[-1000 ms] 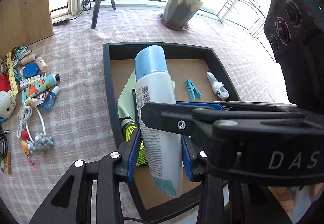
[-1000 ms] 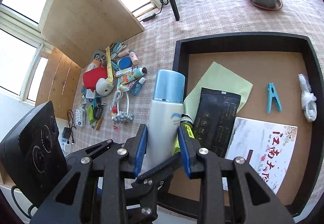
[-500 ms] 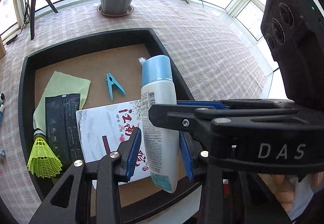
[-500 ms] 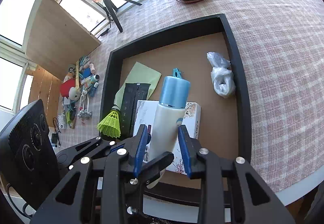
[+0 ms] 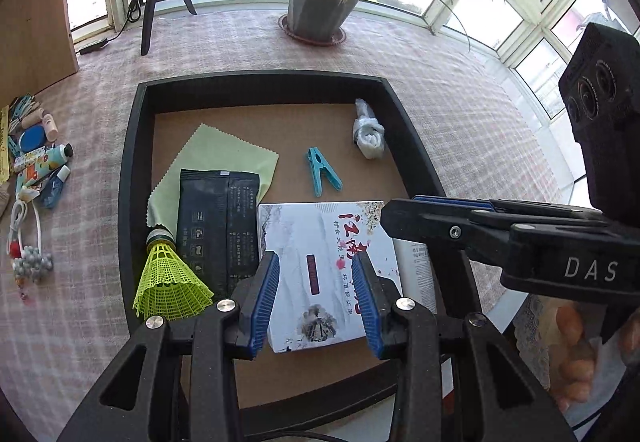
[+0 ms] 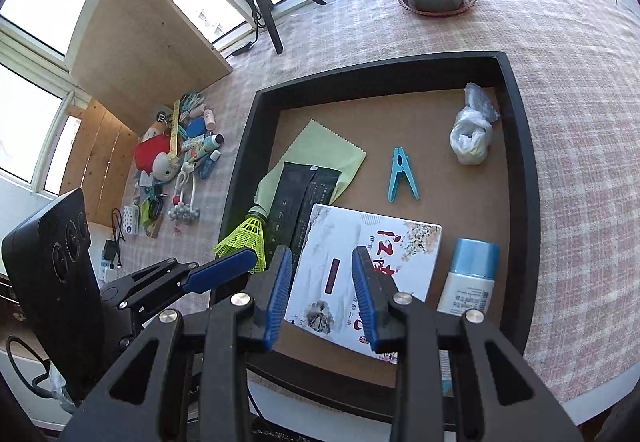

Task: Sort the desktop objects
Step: 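Grasp the wooden clothespin with the left tool while the right tool grasps the white cable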

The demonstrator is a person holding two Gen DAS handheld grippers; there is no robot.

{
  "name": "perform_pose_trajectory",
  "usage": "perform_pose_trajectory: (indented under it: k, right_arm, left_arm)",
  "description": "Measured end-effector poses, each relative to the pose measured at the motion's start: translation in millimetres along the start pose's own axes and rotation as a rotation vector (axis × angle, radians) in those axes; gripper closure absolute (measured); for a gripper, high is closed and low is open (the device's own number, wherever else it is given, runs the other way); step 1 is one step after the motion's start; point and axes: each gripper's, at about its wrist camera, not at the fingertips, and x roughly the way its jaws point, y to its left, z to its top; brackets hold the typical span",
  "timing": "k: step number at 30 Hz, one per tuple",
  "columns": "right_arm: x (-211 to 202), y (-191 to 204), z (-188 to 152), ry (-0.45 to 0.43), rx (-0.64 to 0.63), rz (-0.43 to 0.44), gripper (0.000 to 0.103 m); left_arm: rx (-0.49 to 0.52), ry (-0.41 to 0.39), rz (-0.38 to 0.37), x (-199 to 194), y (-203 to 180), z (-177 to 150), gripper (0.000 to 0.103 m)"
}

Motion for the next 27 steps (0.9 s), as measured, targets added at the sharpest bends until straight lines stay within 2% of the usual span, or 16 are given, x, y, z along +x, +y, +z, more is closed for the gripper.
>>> perform_pose_trajectory:
  k: [6, 16, 22, 27]
  right_arm:
    - [21.0, 42.1, 14.0, 0.025, -0.096, 0.022, 0.072]
    - [61.2, 130.6, 34.9, 0.078, -0.261, 0.039, 0.072]
    - [93.1, 182.1, 49.2, 0.115, -0.342, 0.037, 0.072]
    - [123.6, 219.5, 66.0, 0.126, -0.409, 0.015, 0.072]
  left_arm:
    - [-0.071, -0.019, 0.057, -19.2, 46.0, -5.1, 0.067]
    - [-0.212, -0.059, 0.139, -55.6, 144.5, -12.8, 0.067]
    - [-0.314, -0.072, 0.196, -74.9, 217.0, -27.8, 0.067]
    - [-0.417, -0.057, 0.279, -82.3, 285.0, -55.0, 0.067]
